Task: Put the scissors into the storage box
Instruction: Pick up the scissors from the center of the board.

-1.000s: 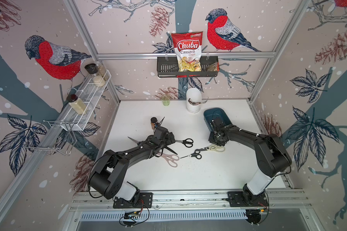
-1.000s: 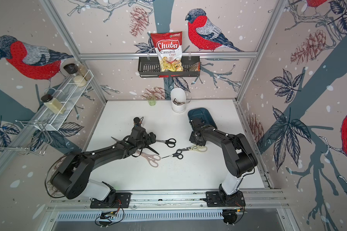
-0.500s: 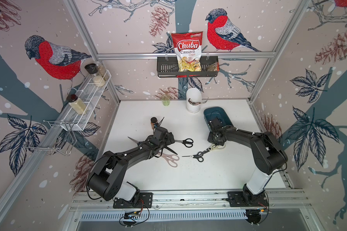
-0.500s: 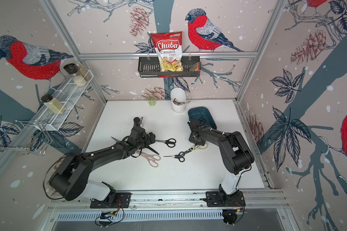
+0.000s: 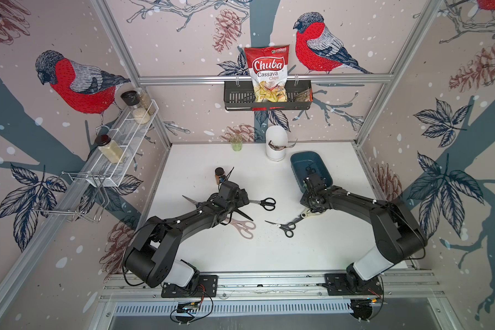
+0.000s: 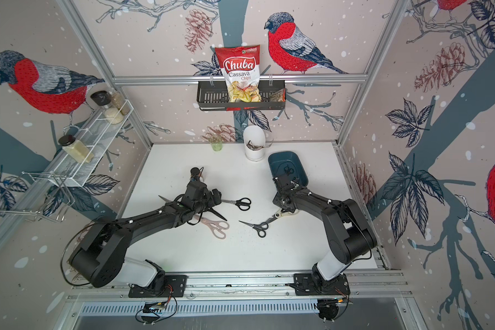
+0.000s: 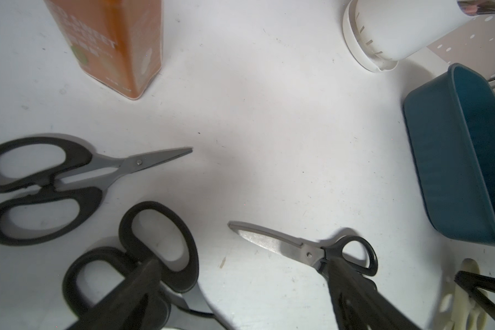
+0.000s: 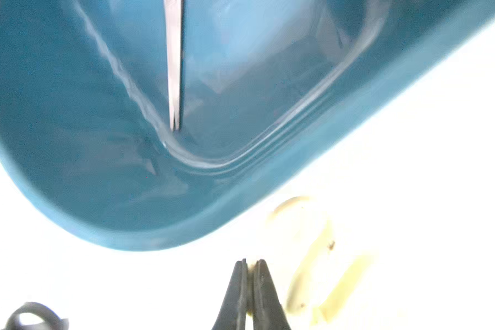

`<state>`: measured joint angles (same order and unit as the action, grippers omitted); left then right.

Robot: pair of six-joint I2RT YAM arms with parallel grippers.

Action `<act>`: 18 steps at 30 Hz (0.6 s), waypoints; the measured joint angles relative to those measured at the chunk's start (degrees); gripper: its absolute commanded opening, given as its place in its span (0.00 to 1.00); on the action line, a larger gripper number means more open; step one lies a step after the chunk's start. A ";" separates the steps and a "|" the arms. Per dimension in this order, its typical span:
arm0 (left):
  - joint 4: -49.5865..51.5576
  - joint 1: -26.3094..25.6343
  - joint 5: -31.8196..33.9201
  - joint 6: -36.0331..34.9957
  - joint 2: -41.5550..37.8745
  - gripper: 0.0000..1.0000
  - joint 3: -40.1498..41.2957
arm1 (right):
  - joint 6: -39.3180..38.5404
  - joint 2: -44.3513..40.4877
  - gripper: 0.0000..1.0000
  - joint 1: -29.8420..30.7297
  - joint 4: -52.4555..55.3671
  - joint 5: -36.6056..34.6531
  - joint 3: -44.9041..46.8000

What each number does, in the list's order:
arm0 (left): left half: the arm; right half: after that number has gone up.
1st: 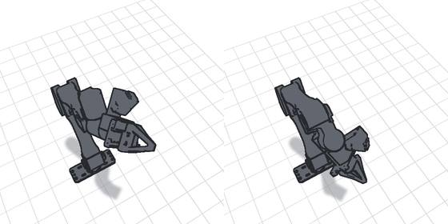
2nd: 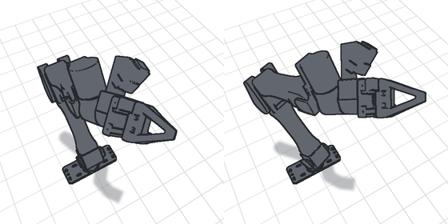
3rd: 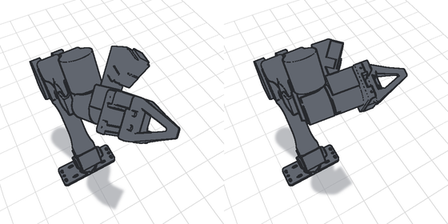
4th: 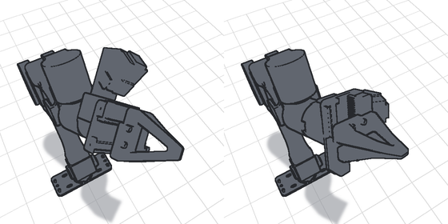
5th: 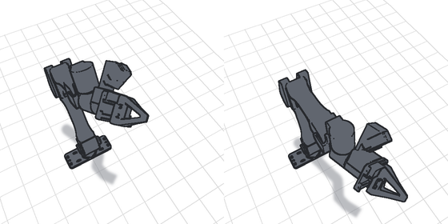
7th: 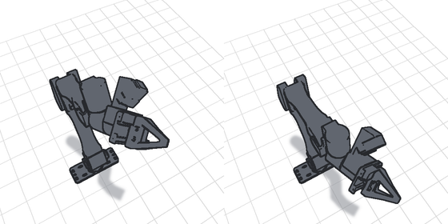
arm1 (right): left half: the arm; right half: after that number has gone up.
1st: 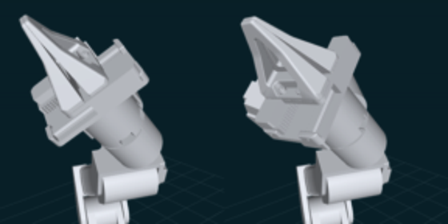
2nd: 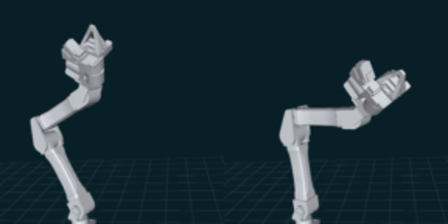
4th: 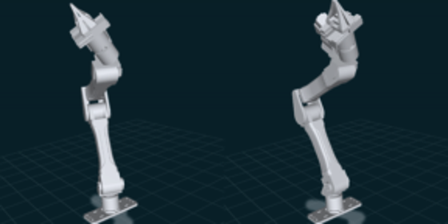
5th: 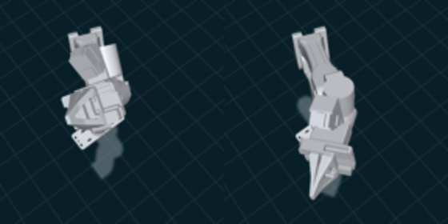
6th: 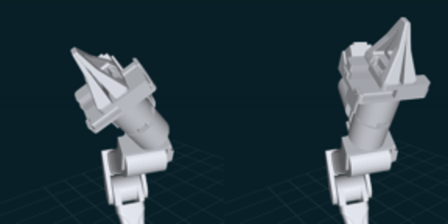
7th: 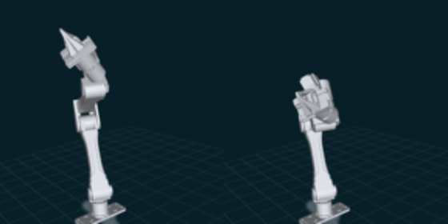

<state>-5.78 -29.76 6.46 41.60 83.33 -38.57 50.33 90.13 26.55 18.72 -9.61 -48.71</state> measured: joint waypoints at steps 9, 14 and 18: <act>0.00 0.00 -0.09 0.04 -0.07 0.95 0.00 | 2.29 -8.59 0.00 -5.51 -1.60 0.26 2.21; 0.00 0.00 -0.26 0.17 -0.61 0.95 -0.02 | 1.57 -10.97 0.00 -8.81 -1.07 -0.11 2.36; 0.02 0.00 -0.26 0.22 -1.09 0.95 -0.02 | 0.35 -11.78 0.00 -9.70 -0.22 -1.27 3.04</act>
<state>-5.76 -29.76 6.20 41.82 82.24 -38.59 50.68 78.35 16.84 18.50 -10.87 -45.67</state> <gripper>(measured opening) 0.953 0.097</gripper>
